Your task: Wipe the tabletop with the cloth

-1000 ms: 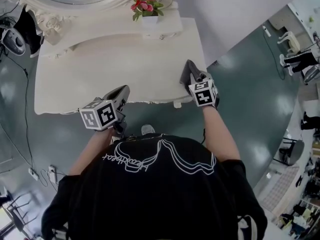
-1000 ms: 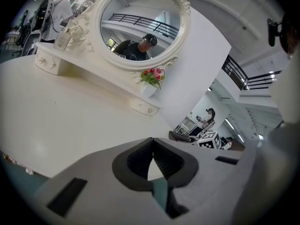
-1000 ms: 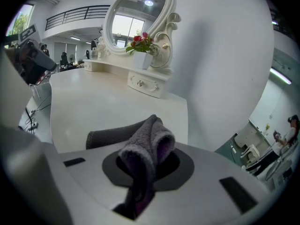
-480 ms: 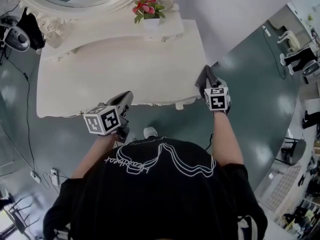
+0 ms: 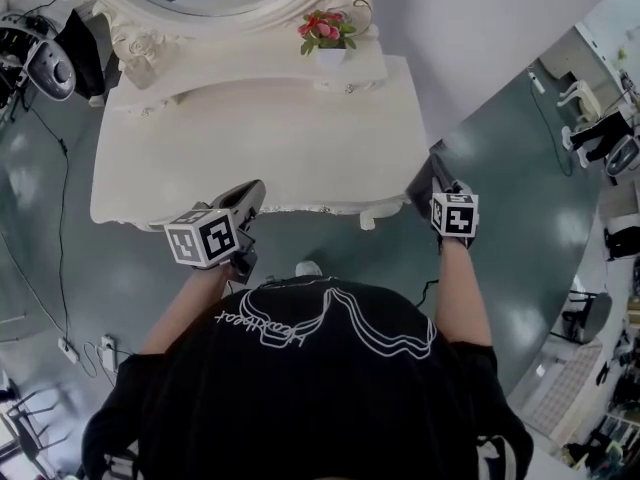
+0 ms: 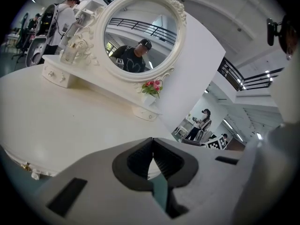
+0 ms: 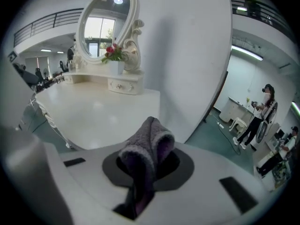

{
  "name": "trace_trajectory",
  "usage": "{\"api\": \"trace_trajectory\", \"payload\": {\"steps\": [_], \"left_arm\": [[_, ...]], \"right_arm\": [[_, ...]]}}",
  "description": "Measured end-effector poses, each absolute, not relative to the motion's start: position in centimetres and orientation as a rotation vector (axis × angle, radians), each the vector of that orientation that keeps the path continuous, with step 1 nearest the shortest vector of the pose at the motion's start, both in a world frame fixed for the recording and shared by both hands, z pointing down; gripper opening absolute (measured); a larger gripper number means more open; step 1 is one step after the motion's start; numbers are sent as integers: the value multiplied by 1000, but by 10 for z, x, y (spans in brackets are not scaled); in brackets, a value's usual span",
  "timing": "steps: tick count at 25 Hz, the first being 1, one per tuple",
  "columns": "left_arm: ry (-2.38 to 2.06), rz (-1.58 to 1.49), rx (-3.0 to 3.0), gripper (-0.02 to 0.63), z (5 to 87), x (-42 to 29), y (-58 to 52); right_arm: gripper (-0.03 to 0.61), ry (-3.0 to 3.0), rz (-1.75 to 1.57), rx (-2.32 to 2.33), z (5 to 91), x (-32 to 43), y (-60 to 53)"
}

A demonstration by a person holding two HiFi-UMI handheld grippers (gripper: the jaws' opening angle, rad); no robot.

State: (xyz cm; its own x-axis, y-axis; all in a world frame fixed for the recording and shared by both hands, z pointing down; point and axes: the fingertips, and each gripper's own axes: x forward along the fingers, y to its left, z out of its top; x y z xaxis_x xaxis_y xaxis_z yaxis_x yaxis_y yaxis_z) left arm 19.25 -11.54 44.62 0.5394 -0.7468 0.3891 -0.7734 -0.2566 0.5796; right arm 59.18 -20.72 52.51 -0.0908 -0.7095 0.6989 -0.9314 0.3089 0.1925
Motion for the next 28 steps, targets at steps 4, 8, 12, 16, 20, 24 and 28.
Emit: {"api": "trace_trajectory", "payload": {"steps": [4,8,12,16,20,24,28], "left_arm": [[-1206,31,2077,5,420,186,-102],[-1181,23,2128,5,399,178,-81],[-1165,6,2163,5,389,162,-53],[-1119,-29,2209,5,377,153,-23],[-1058,-44,2277,5,364,153,0],[-1001,-40,2358,5,357,161,21],[-969,-33,2396,5,357,165,32]], "right_arm": [[49,-2077,395,1442,476,538,-176],[52,-2428,611,1391,420,476,-137],[52,-2746,788,1257,373,414,-99],[52,-2844,751,1099,361,359,-56],[52,-2939,703,1000,351,322,-20],[51,-2962,638,916,350,300,11],[51,-2981,630,896,351,293,31]]}}
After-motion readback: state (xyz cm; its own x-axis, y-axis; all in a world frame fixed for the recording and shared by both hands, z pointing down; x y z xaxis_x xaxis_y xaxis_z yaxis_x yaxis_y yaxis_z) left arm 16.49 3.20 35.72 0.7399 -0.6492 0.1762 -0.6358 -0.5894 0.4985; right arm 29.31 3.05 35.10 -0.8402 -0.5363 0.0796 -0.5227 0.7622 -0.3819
